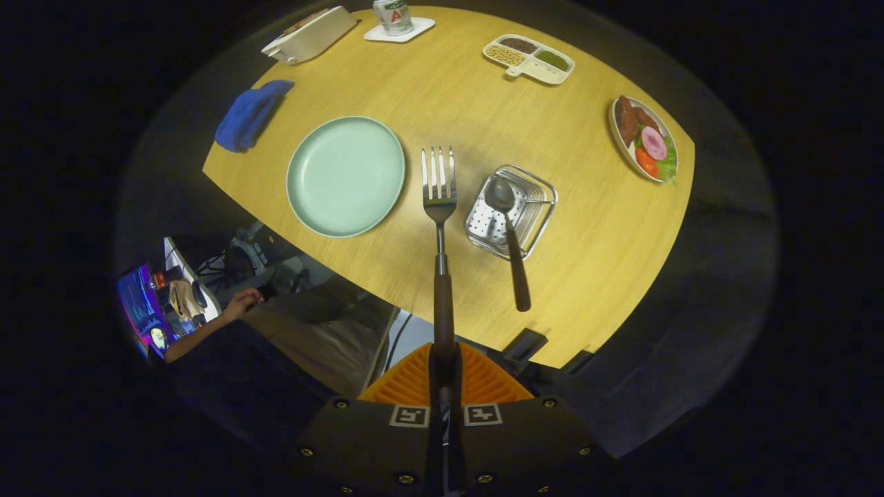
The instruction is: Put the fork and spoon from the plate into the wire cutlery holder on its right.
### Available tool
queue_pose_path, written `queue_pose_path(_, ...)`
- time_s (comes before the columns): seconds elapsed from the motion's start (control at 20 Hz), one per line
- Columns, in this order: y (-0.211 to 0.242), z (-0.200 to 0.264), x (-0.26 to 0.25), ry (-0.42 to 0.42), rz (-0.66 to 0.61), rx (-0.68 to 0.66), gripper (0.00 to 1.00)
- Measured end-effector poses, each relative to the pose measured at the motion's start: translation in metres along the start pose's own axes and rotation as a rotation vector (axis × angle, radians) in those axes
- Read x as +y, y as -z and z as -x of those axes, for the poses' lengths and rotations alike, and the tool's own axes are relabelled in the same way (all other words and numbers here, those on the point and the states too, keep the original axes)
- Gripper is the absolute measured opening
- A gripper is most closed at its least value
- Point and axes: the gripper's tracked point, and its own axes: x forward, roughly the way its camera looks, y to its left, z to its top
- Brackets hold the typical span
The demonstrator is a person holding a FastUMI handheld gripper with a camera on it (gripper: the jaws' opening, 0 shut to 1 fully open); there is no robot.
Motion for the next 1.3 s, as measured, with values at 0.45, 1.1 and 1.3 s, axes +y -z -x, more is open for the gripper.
queue_pose_path(0.45,0.010,-0.003,-0.053,0.028,-0.032,0.130,0.04)
queue_pose_path(1.1,-0.018,-0.035,-0.081,0.114,0.135,0.377,0.04)
queue_pose_path(1.3,-0.036,-0.041,-0.084,0.131,0.186,0.427,0.04)
